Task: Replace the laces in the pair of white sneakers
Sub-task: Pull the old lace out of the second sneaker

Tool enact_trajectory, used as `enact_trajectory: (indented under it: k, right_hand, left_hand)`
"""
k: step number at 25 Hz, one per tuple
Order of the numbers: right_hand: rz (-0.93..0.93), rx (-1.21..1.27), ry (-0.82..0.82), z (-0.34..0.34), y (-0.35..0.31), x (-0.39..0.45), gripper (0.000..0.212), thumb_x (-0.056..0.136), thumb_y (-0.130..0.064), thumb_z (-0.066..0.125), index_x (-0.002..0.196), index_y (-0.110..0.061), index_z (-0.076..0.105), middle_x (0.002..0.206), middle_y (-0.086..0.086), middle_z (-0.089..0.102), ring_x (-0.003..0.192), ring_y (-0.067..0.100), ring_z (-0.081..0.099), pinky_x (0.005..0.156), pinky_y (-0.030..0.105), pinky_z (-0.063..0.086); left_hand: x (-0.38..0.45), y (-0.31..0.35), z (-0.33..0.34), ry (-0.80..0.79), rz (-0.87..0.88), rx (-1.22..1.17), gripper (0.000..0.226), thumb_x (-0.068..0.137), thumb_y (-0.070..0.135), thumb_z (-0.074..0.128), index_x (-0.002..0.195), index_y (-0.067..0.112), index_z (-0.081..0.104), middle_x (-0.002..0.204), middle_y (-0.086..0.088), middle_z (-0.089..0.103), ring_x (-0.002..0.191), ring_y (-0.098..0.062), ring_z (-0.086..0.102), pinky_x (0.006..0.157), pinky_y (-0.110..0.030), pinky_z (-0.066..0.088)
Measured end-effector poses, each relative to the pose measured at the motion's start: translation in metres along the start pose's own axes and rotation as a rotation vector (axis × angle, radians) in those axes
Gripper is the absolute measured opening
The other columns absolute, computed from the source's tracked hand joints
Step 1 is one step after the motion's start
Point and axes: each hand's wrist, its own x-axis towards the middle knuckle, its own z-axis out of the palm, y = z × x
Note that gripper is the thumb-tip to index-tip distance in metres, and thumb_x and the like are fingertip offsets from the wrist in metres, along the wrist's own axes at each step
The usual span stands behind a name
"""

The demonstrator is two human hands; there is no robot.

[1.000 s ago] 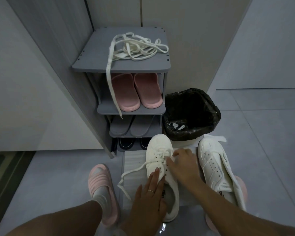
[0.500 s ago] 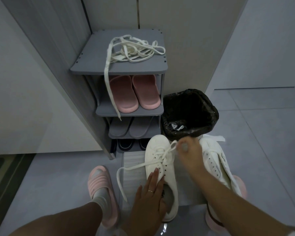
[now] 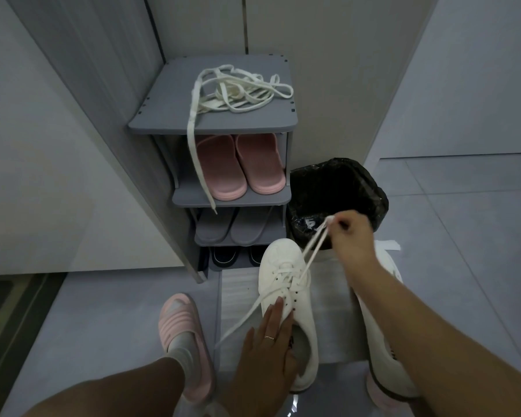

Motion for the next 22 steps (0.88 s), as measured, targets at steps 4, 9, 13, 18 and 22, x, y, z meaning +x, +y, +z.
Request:
enact_trajectory:
  k: [4, 9, 13, 18, 22]
  right_hand:
    - [0.243, 0.035, -0.139, 0.0, 0.017, -0.041, 0.011, 0.086, -0.021, 0.065, 0.091, -0.011, 0.063, 0.091, 0.005, 0.06, 0.09, 0.023, 0.058, 0.08, 0.035, 0.047]
    - [0.207, -0.169, -0.233, 0.028, 0.052, -0.079, 0.014, 0.083, -0.025, 0.064, 0.094, -0.019, 0.059, 0.106, 0.004, 0.058, 0.103, 0.019, 0.052, 0.089, 0.027, 0.041]
    - [-0.018, -0.173, -0.171, 0.024, 0.036, -0.064, 0.012, 0.085, -0.011, 0.06, 0.075, -0.016, 0.057, 0.099, 0.005, 0.053, 0.1, 0.022, 0.049, 0.081, 0.018, 0.036]
    - [0.076, 0.023, 0.218, -0.017, 0.016, -0.019, 0.011, 0.086, -0.01, 0.061, 0.096, -0.007, 0.064, 0.115, 0.016, 0.052, 0.109, 0.026, 0.049, 0.089, 0.021, 0.034]
    - [-0.149, -0.342, -0.07, -0.002, 0.038, -0.064, 0.027, 0.082, -0.023, 0.055, 0.102, -0.012, 0.069, 0.128, 0.019, 0.047, 0.121, 0.036, 0.041, 0.1, 0.041, 0.034]
  left_hand:
    - [0.0, 0.001, 0.0, -0.019, -0.007, 0.008, 0.075, 0.065, 0.033, 0.039, 0.139, 0.023, 0.033, 0.157, 0.005, -0.005, 0.127, -0.011, 0.036, 0.075, -0.03, 0.057]
    - [0.0, 0.001, -0.001, -0.012, 0.002, 0.008, 0.09, 0.068, 0.034, 0.038, 0.148, 0.02, 0.0, 0.158, 0.003, -0.007, 0.128, -0.013, 0.034, 0.075, -0.028, 0.057]
    - [0.0, 0.002, -0.003, -0.023, 0.001, -0.003, 0.089, 0.068, 0.035, 0.039, 0.148, 0.021, 0.002, 0.158, 0.004, -0.006, 0.128, -0.011, 0.035, 0.075, -0.026, 0.057]
    - [0.001, 0.0, -0.002, -0.032, 0.013, -0.037, 0.076, 0.069, 0.031, 0.04, 0.142, 0.021, 0.022, 0.158, 0.006, -0.005, 0.129, -0.012, 0.034, 0.075, -0.03, 0.058]
    - [0.0, -0.001, -0.003, -0.061, -0.008, -0.041, 0.073, 0.071, 0.031, 0.039, 0.142, 0.023, 0.022, 0.157, 0.009, -0.009, 0.132, -0.01, 0.029, 0.079, -0.032, 0.057]
